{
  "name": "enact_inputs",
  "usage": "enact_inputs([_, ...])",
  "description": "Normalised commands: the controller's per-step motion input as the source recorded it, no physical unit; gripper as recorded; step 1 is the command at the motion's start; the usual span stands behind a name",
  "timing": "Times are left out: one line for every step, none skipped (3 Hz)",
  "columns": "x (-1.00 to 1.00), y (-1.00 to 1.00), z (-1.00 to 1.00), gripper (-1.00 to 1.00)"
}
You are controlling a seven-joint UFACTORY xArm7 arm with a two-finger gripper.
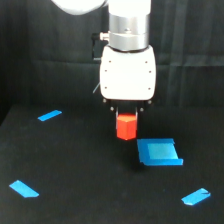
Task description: Pick up the red object from the table
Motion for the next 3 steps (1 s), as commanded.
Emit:
enact_inputs([-0.15, -0.05, 0.23, -1.00])
enact_inputs([-0.01, -0.01, 0.11, -0.96])
enact_inputs([0.02, 0.12, 0.08, -1.00])
